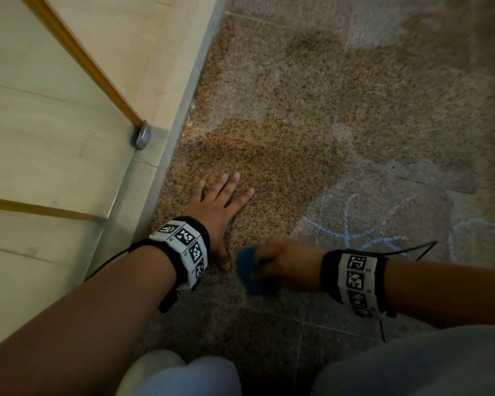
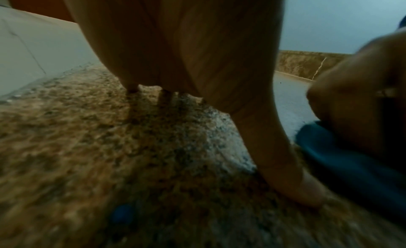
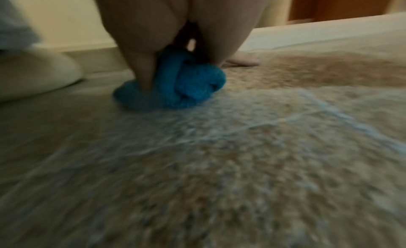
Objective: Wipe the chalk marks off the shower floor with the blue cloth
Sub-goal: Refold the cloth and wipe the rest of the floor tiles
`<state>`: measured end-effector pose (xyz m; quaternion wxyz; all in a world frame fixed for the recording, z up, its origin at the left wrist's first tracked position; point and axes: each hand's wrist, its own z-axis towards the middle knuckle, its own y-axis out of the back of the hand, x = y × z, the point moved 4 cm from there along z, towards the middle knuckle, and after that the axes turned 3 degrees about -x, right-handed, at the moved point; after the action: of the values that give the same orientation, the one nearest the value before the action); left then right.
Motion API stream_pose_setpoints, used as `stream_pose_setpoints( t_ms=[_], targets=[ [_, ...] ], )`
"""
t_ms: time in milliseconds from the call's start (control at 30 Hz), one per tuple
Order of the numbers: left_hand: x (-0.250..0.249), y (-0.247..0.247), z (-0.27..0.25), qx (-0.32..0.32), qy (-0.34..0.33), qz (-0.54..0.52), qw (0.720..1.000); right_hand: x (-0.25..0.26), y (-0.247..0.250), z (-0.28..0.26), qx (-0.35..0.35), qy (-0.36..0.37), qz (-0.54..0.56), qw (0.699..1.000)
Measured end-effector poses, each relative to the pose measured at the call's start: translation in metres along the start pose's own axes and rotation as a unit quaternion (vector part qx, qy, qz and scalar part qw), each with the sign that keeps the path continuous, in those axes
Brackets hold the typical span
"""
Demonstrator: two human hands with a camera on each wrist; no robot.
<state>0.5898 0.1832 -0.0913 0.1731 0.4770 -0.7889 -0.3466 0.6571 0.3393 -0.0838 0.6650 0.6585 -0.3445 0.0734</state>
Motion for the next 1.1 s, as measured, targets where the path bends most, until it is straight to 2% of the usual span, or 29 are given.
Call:
stream_pose_setpoints(
  t_ms=[67,167,233,300,400,433,500,567,667,733,767,833,900,933,967,1033,1100],
  targets=[
    [0.0,0.0,-0.001,0.003,-0.002,-0.002,1.0,0.011,-0.011,-0.002,0.073,0.053,0.018,0.996],
    [0.0,0.001,0.0,0.003,-0.002,-0.003,1.0,0.01,-0.013,-0.002,0.136,0.052,0.018,0.989],
    [0.0,0.001,0.0,0.002,-0.002,-0.005,1.0,0.007,-0.001,0.0,0.095,0.051,0.01,0.994],
    [0.001,0.0,0.001,0.001,-0.001,-0.005,1.0,-0.005,0.012,-0.001,0.014,0.021,-0.033,0.999],
    [0.001,-0.001,0.001,0.001,-0.001,-0.003,1.0,-0.036,0.032,-0.014,-0.099,-0.112,-0.089,0.985],
    [0.0,-0.002,0.001,0.003,-0.001,-0.002,1.0,-0.041,0.035,-0.02,-0.114,-0.145,-0.104,0.977],
    [0.0,-0.001,0.001,0.007,-0.001,-0.003,1.0,-0.039,0.033,-0.027,-0.114,-0.16,-0.131,0.972],
    [0.0,-0.001,0.001,0.01,0.0,-0.006,1.0,-0.021,0.019,-0.027,-0.095,-0.118,-0.124,0.981],
    [0.0,0.0,0.001,0.015,-0.001,-0.007,1.0,0.014,-0.014,-0.026,-0.029,0.012,-0.059,0.998],
    [0.0,0.0,0.0,0.016,-0.001,-0.007,1.0,0.017,-0.016,-0.026,-0.002,0.046,-0.049,0.998],
    [0.0,0.0,0.0,0.015,-0.001,-0.007,1.0,0.007,-0.011,-0.025,-0.011,0.026,-0.046,0.999],
    [0.0,0.0,0.0,0.012,-0.001,-0.008,1.0,-0.025,0.01,-0.026,-0.069,-0.087,-0.016,0.994],
    [0.0,0.0,0.001,0.012,-0.002,-0.01,1.0,-0.054,0.029,-0.032,-0.143,-0.229,0.021,0.963],
    [0.0,0.0,0.001,0.011,-0.002,-0.009,1.0,-0.059,0.033,-0.035,-0.158,-0.276,0.022,0.948],
    [0.0,0.0,0.001,0.01,-0.002,-0.007,1.0,-0.057,0.033,-0.035,-0.157,-0.289,0.004,0.945],
    [0.0,0.0,0.001,0.009,0.001,-0.006,1.0,-0.032,0.02,-0.031,-0.089,-0.243,-0.007,0.966],
    [0.001,0.0,0.002,0.01,0.002,-0.006,1.0,0.002,-0.002,-0.03,-0.034,-0.118,0.003,0.992]
  ],
)
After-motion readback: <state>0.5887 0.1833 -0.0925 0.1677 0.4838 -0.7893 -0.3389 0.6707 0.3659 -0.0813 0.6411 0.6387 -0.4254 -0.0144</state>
